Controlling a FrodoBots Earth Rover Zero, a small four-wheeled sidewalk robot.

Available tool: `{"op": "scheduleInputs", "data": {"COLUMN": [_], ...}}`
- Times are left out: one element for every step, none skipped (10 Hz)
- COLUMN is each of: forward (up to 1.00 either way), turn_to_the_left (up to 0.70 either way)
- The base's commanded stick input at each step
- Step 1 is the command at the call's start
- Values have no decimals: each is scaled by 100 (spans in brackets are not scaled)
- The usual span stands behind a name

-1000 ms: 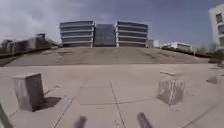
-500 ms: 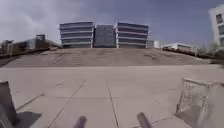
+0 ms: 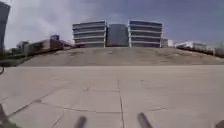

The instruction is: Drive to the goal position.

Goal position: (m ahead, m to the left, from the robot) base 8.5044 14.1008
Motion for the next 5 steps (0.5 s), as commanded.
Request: {"op": "scheduleInputs", "data": {"forward": [100,100,100,100,100], "turn_to_the_left": [40,40,40,40,40]}}
